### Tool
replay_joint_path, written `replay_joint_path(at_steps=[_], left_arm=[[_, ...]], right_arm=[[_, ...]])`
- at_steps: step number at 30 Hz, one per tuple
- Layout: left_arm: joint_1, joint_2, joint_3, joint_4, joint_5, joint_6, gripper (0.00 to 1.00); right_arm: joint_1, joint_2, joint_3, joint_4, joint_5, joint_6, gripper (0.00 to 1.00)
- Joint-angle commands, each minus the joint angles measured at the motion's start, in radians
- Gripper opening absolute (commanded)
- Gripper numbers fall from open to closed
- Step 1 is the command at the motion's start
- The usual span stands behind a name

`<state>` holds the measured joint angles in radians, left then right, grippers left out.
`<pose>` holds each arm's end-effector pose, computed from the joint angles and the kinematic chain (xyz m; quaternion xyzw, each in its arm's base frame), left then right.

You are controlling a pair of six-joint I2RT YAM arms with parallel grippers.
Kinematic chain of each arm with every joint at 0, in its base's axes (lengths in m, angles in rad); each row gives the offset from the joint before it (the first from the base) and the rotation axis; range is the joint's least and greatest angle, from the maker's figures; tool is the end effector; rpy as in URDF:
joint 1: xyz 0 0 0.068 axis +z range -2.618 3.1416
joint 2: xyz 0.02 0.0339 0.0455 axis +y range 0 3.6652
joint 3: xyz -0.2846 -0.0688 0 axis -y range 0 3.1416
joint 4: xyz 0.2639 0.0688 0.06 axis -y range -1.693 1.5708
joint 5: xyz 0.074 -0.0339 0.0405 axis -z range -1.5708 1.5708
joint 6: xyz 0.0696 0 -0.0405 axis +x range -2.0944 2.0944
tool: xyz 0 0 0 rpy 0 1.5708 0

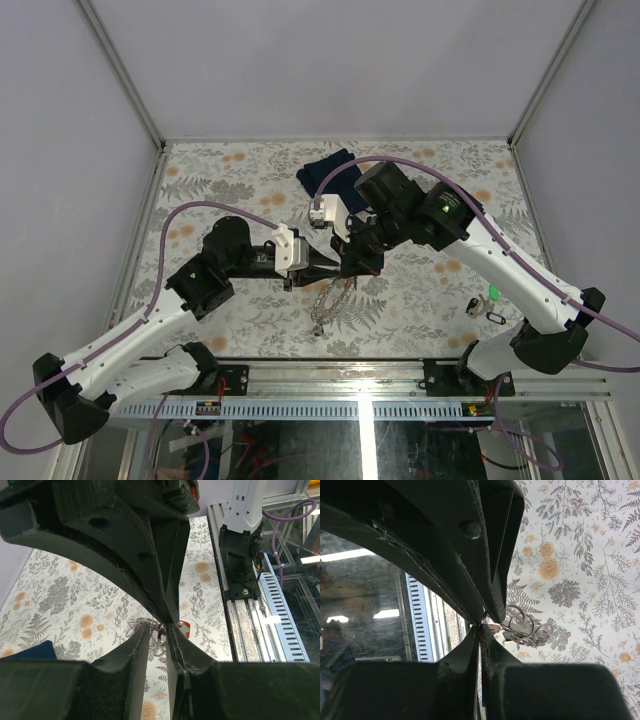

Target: Put the keys on the keyring

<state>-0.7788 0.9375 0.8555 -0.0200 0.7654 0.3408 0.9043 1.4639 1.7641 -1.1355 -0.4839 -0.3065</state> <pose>0.1391 -0.2050 0.3684 0.5777 0.4506 -0.4056 0.5466 0.1693 0.2676 0.4313 -0.5864 0.6959 0.3164 0.2677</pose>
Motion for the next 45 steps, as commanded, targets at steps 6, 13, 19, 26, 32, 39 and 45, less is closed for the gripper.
replay_joint_path(at_steps=[6, 13, 19, 26, 32, 39, 45], left_arm=[[-0.011, 0.008, 0.040, -0.021, 0.029, 0.027, 0.19], [-0.013, 0.011, 0.043, -0.044, 0.034, 0.041, 0.18], [-0.013, 0.017, 0.049, -0.053, 0.044, 0.046, 0.13], [-0.014, 0.016, 0.050, -0.058, 0.044, 0.046, 0.07], [-0.014, 0.020, 0.061, -0.074, 0.045, 0.048, 0.00], [-0.014, -0.044, -0.011, 0.089, -0.044, -0.033, 0.00], [-0.012, -0.113, -0.154, 0.365, -0.120, -0.215, 0.00]], right_arm=[[0.007, -0.013, 0.024, 0.036, -0.008, 0.016, 0.00], [0.008, -0.023, 0.021, 0.045, 0.011, 0.022, 0.00], [0.008, -0.027, 0.021, 0.050, 0.020, 0.027, 0.00], [0.007, -0.028, 0.021, 0.058, 0.025, 0.027, 0.00], [0.008, -0.040, 0.016, 0.079, 0.038, 0.032, 0.00], [0.007, -0.120, -0.047, 0.211, 0.158, 0.084, 0.31], [0.005, -0.207, -0.110, 0.373, 0.248, 0.134, 0.44]])
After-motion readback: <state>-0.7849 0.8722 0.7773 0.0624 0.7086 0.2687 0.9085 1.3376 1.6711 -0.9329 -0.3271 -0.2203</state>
